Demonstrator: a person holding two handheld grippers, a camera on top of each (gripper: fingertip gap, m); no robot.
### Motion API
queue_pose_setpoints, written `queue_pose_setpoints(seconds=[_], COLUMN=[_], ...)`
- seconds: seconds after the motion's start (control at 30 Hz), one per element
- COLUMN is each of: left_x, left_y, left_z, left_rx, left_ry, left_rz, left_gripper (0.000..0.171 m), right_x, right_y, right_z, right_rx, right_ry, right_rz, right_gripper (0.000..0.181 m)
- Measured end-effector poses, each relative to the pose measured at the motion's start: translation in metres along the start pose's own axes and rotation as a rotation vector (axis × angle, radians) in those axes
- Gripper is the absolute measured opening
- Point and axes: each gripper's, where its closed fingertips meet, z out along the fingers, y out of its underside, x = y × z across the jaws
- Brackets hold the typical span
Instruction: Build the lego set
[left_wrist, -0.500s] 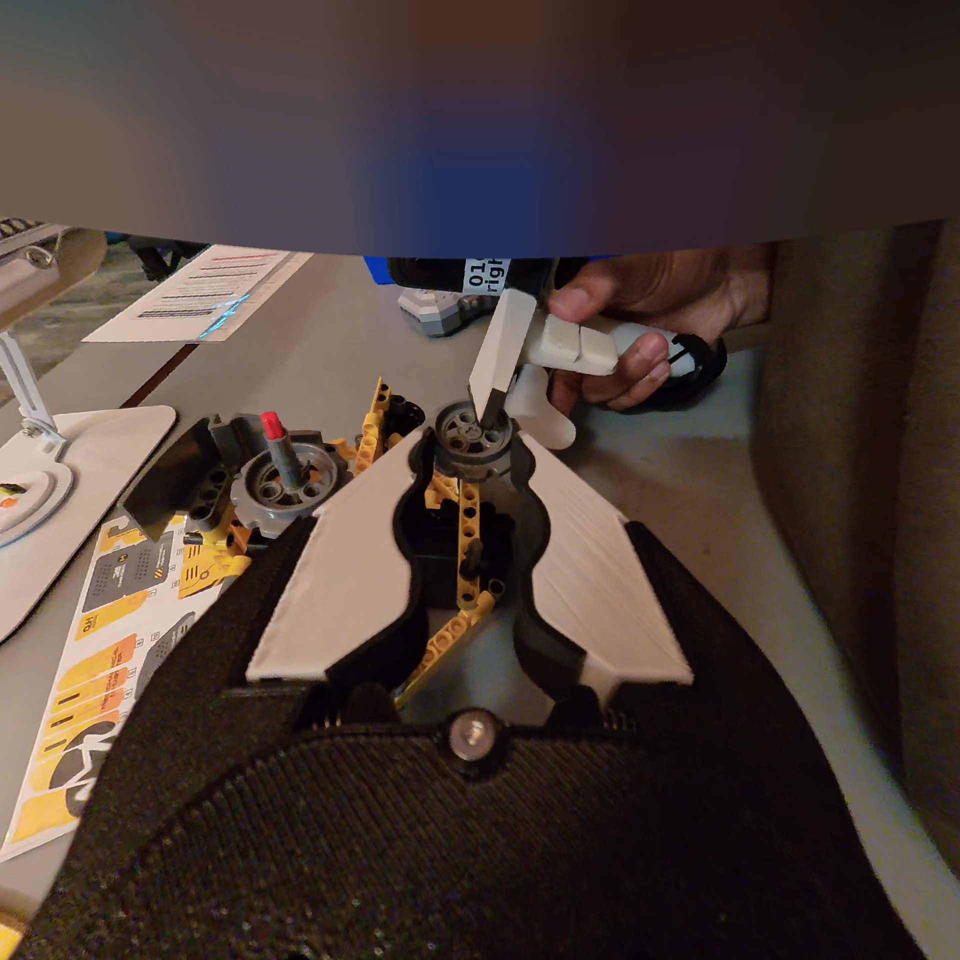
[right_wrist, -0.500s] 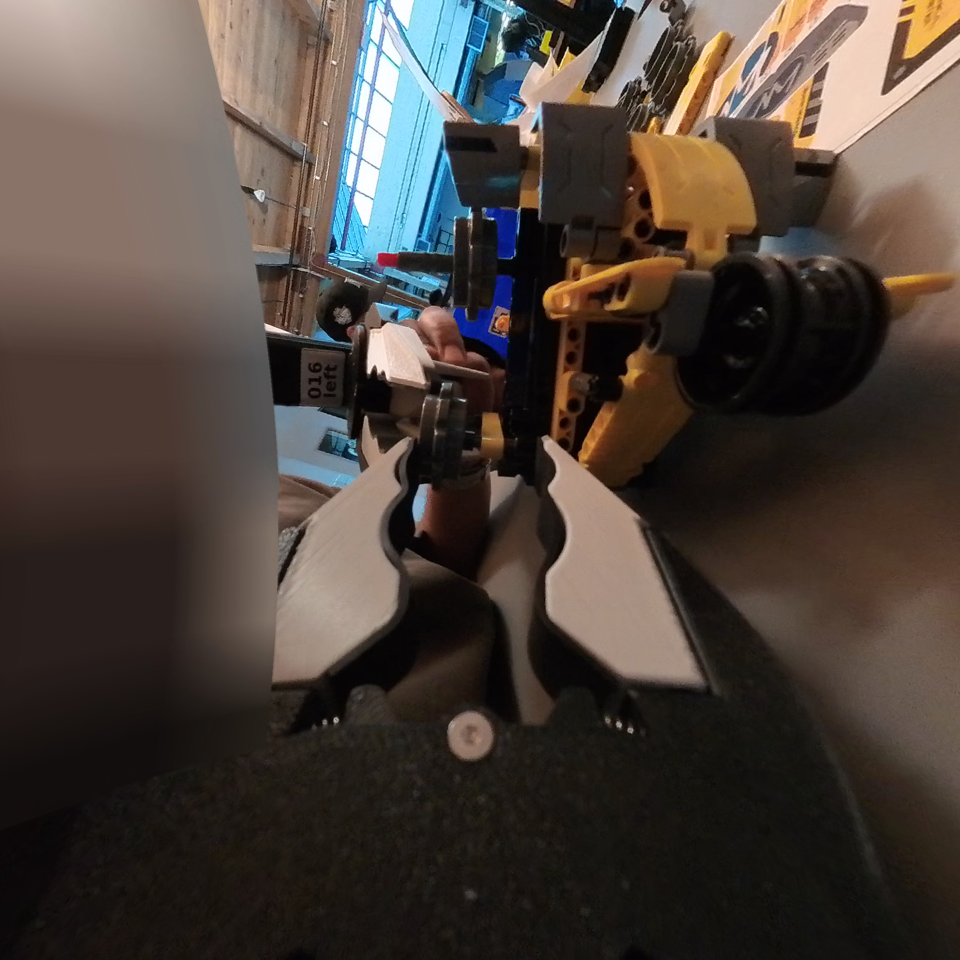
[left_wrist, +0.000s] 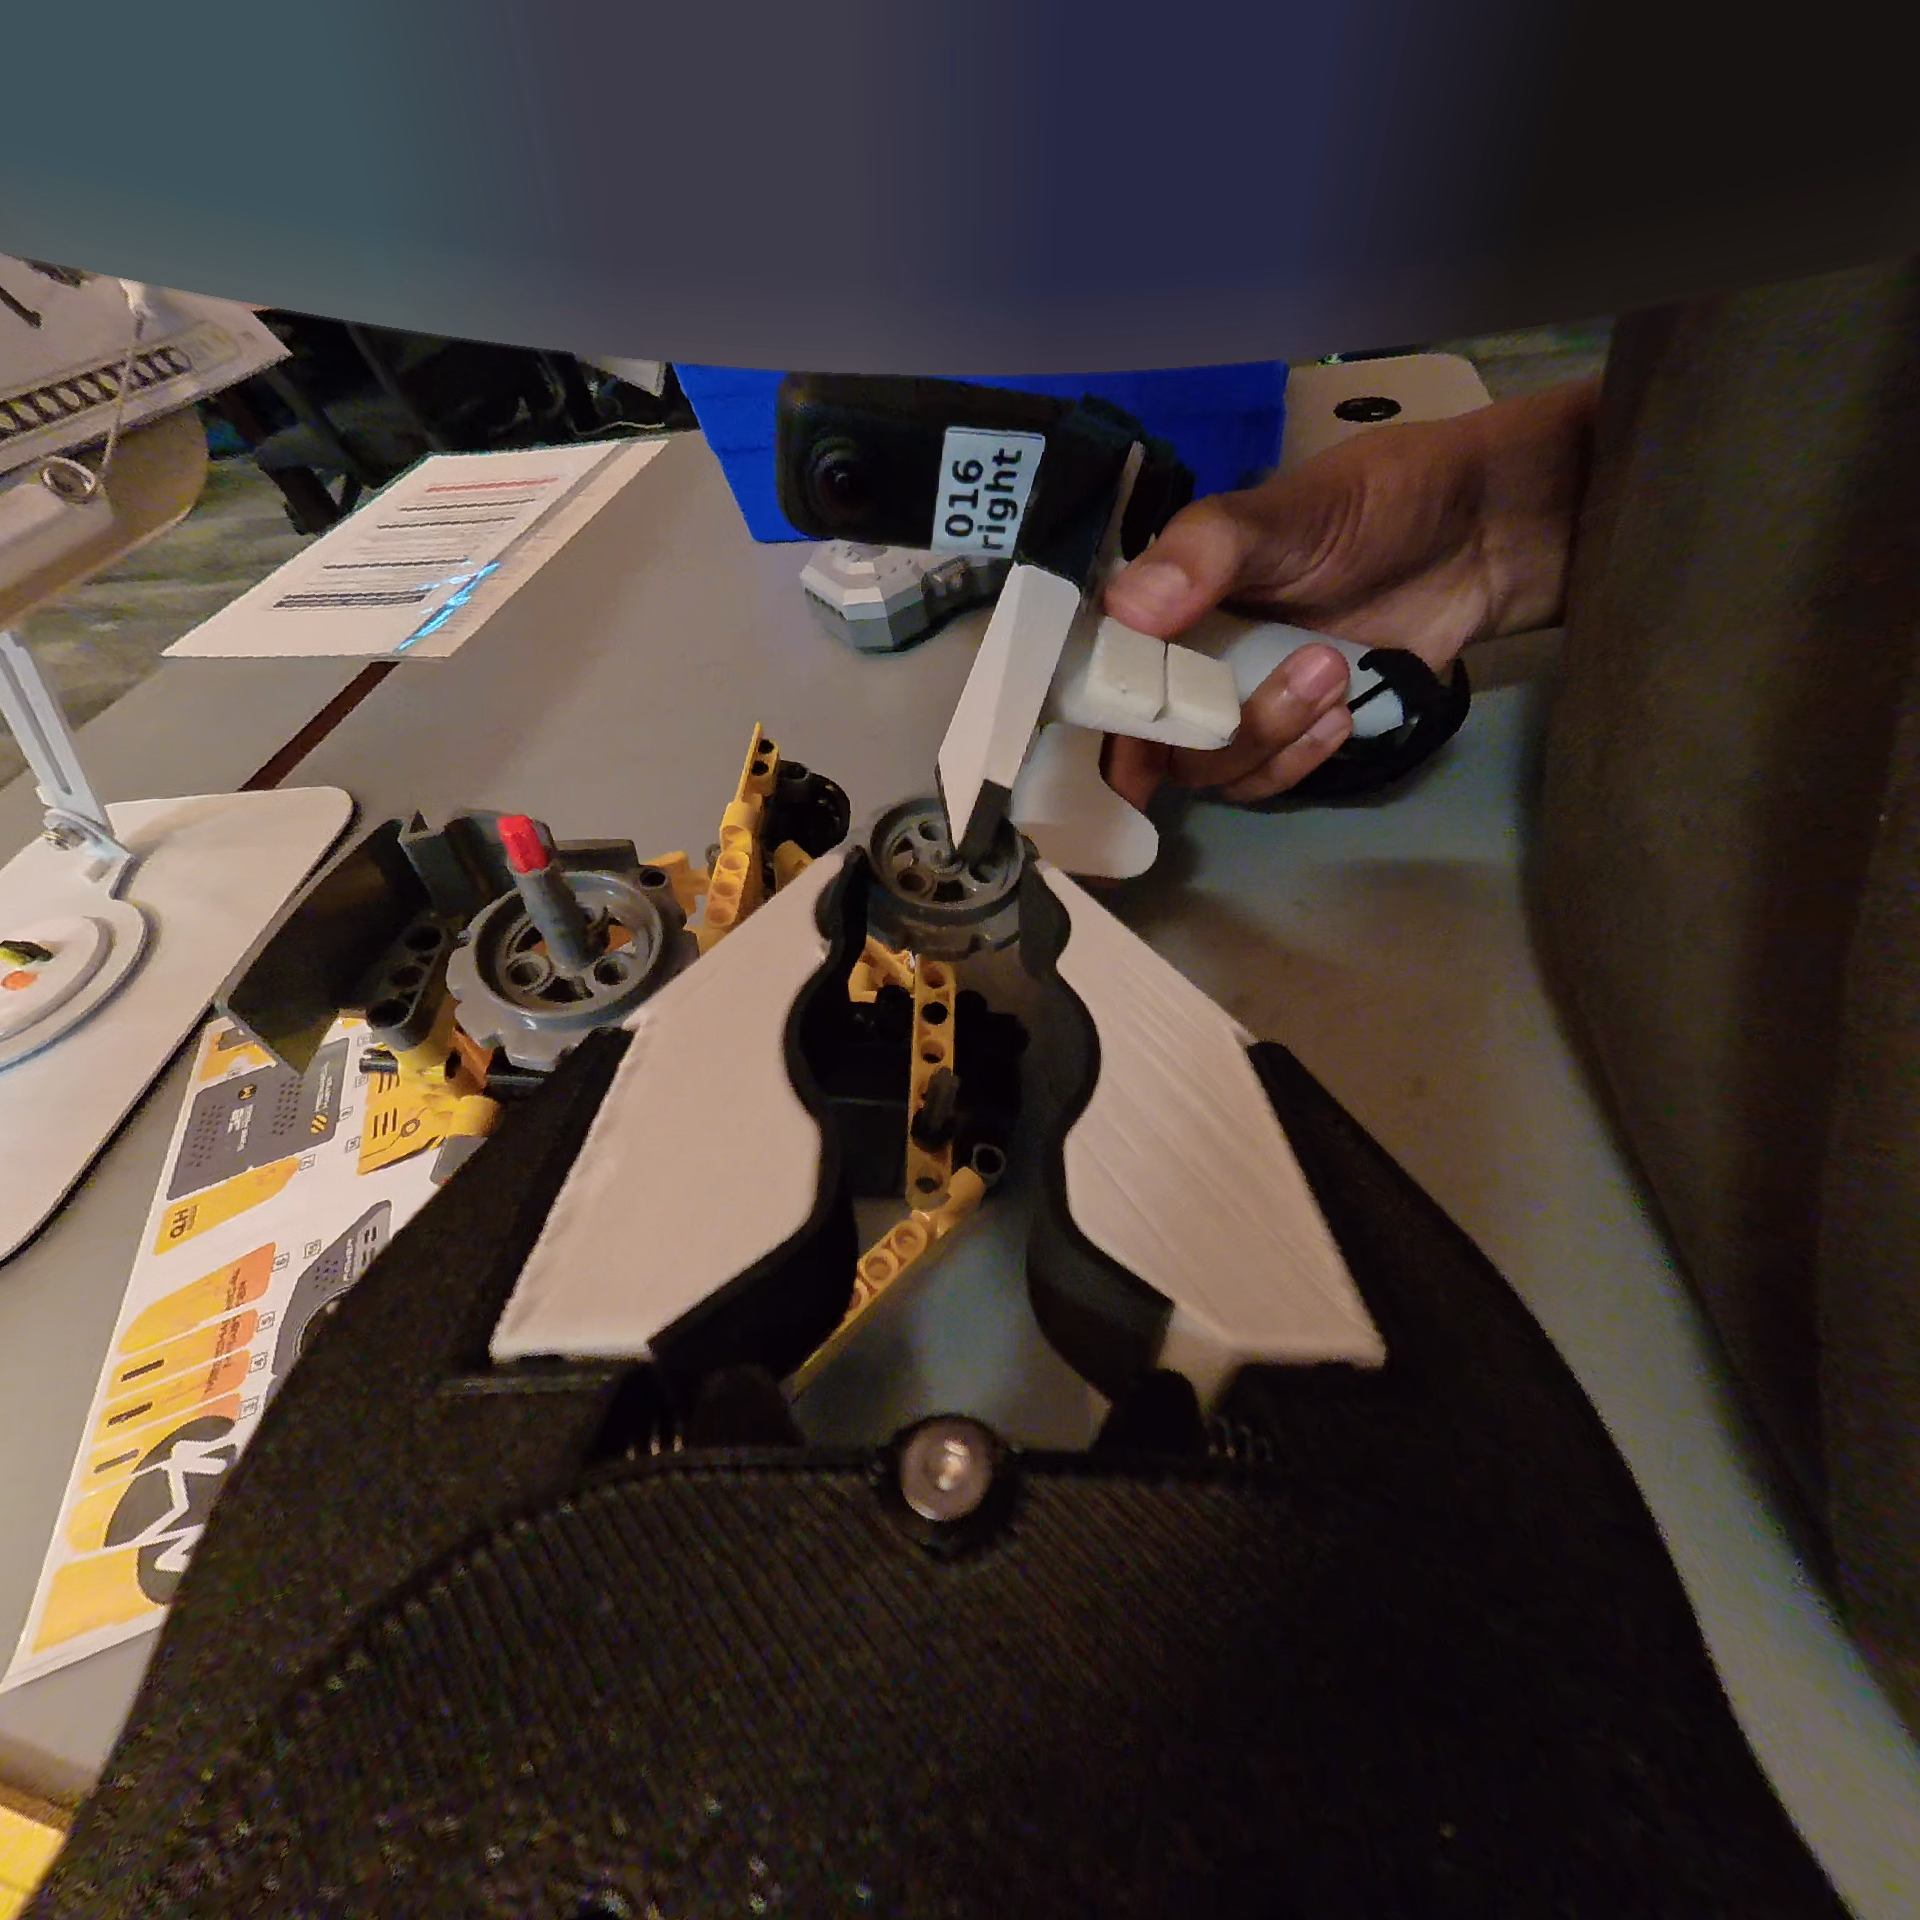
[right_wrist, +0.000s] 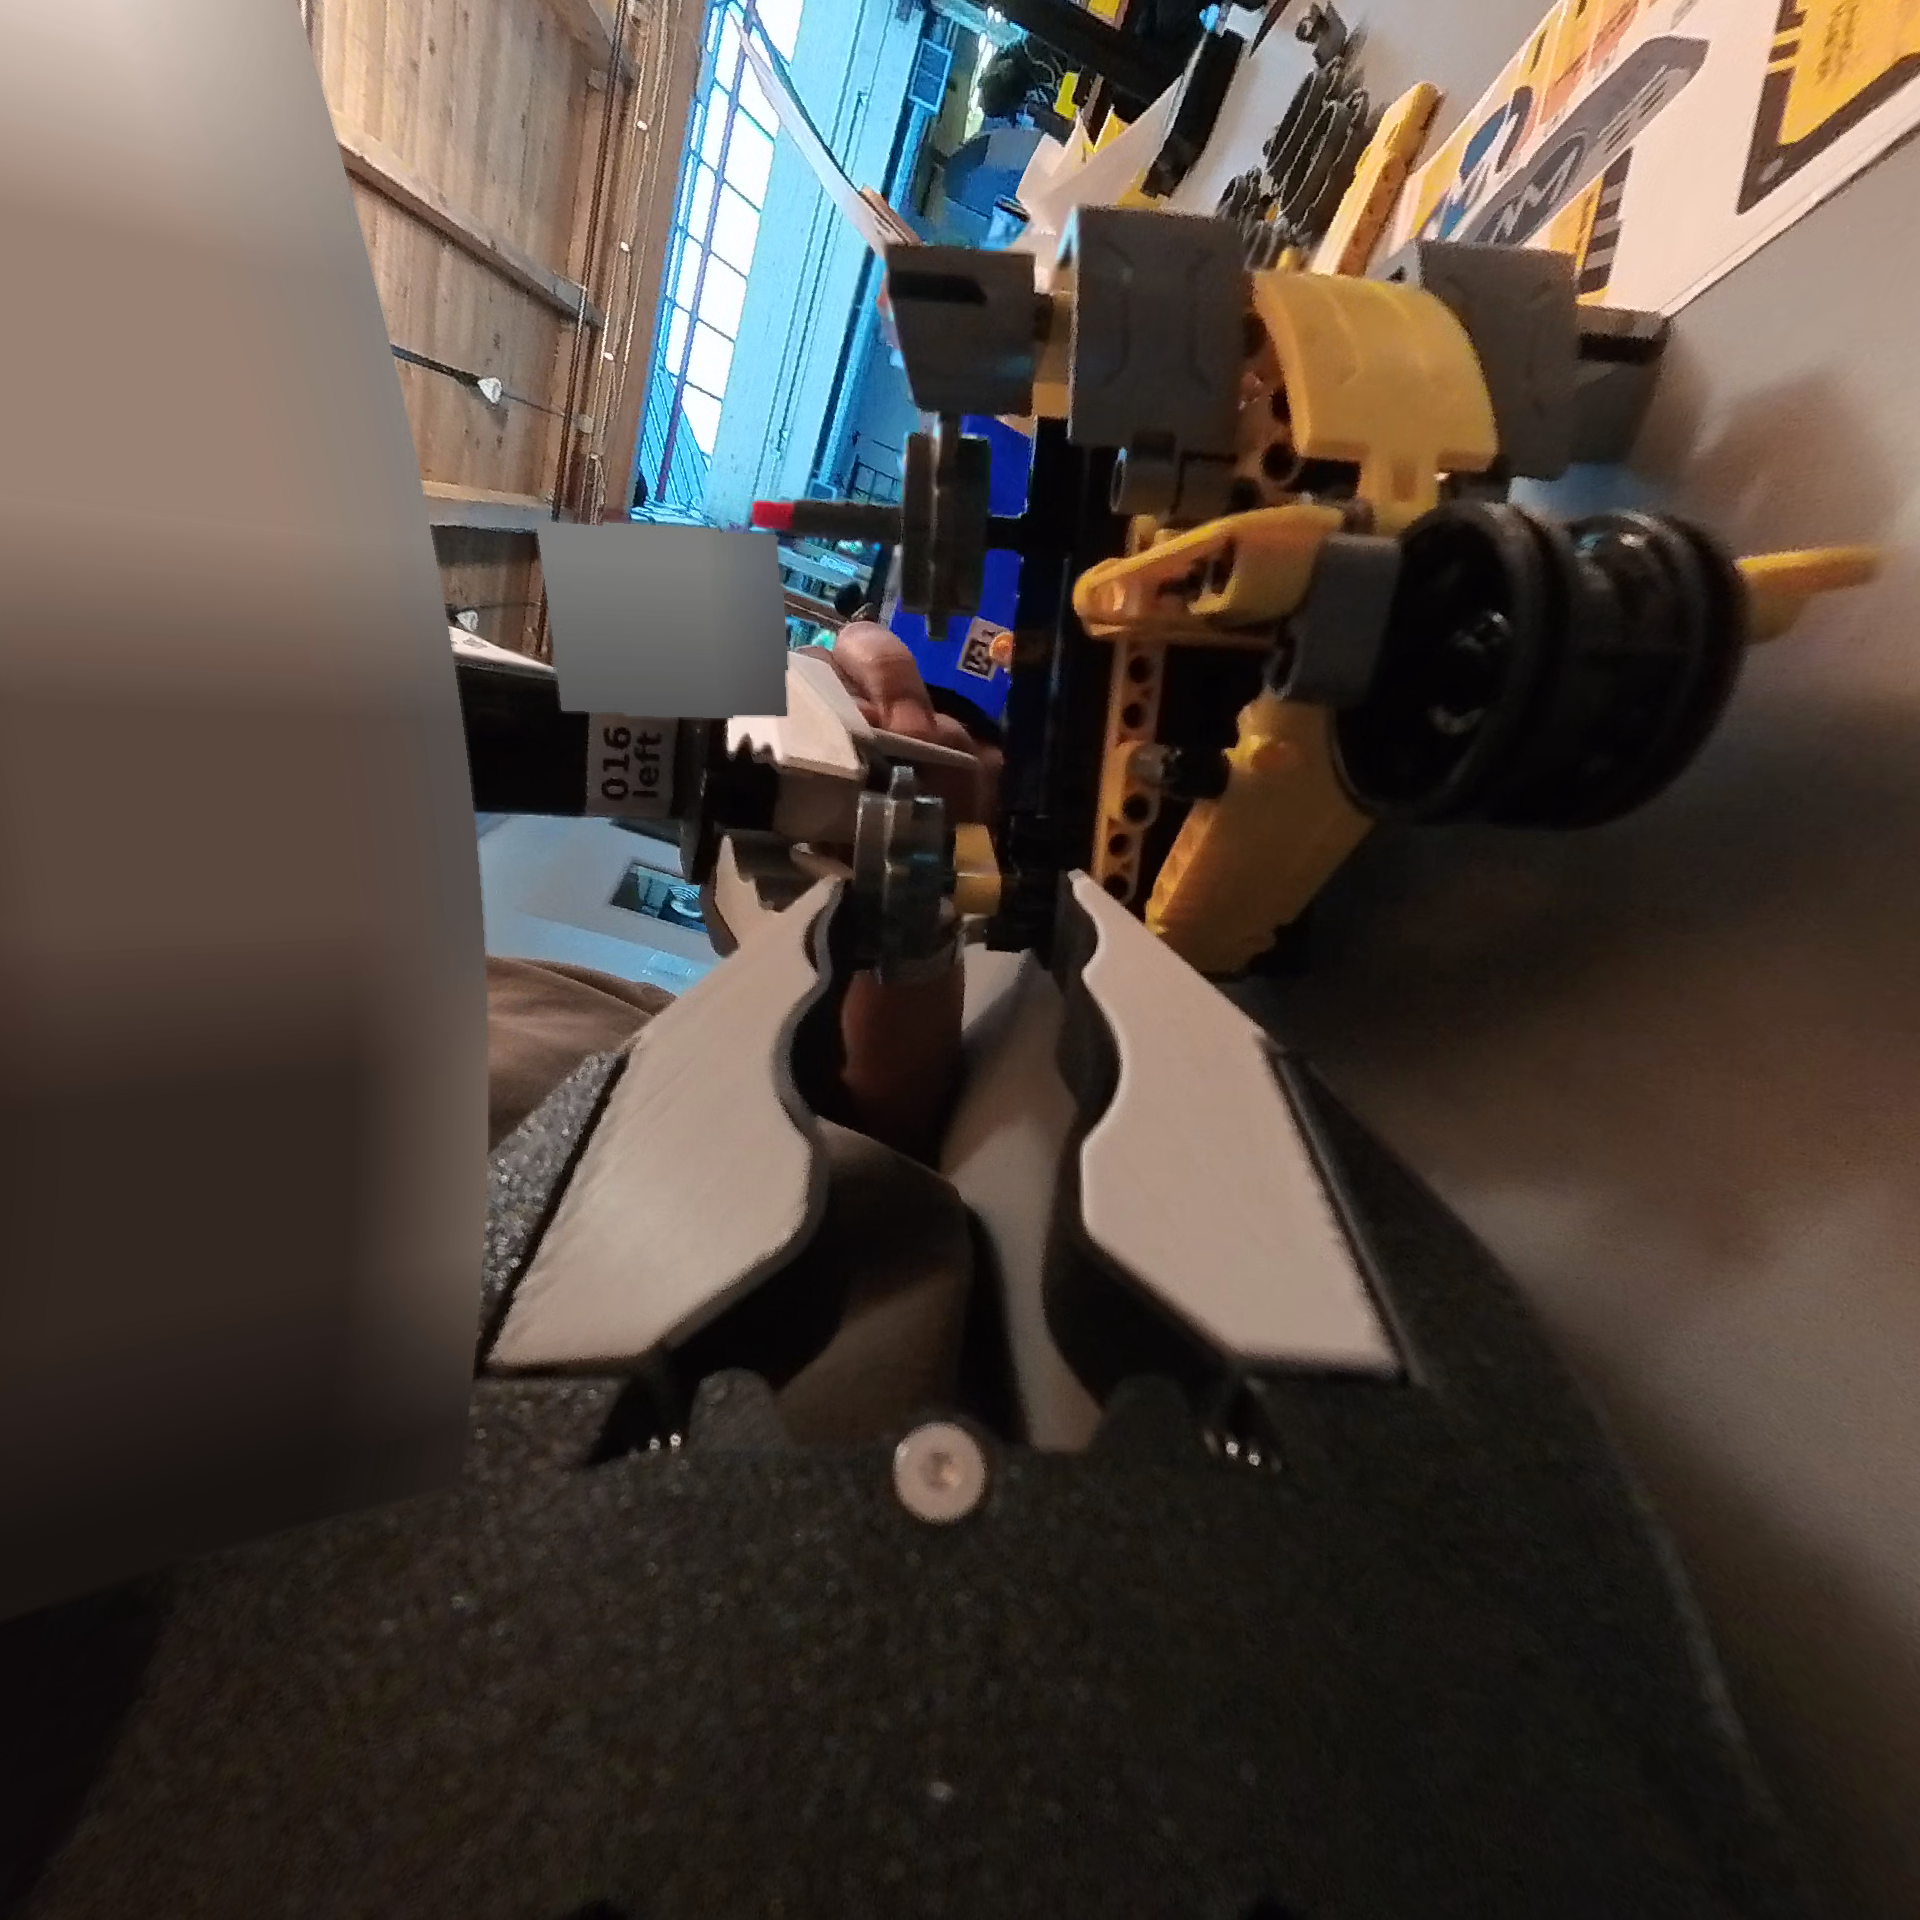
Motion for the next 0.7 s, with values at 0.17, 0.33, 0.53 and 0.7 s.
queue_pose_setpoints(seconds=[0.17, 0.33, 0.53, 0.7], left_x=[0.0000, -0.0004, 0.0000, -0.0014], left_y=[0.0004, 0.0010, 0.0013, 0.0022], left_z=[0.0002, 0.0005, 0.0014, 0.0021], left_rx=[0.009, 0.001, 0.010, 0.000], left_ry=[0.002, -0.006, -0.008, -0.013], left_rz=[-0.007, 0.003, 0.005, 0.001], left_gripper=[0.029, 0.029, 0.029, 0.029], right_x=[0.0002, 0.0006, 0.0009, 0.0019], right_y=[0.0000, -0.0005, -0.0001, -0.0013], right_z=[-0.0003, 0.0000, -0.0010, -0.0009], right_rx=[-0.001, 0.003, -0.006, 0.000], right_ry=[-0.002, -0.009, -0.014, -0.021], right_rz=[0.002, -0.005, -0.003, 0.009], right_gripper=[0.035, 0.035, 0.036, 0.036])
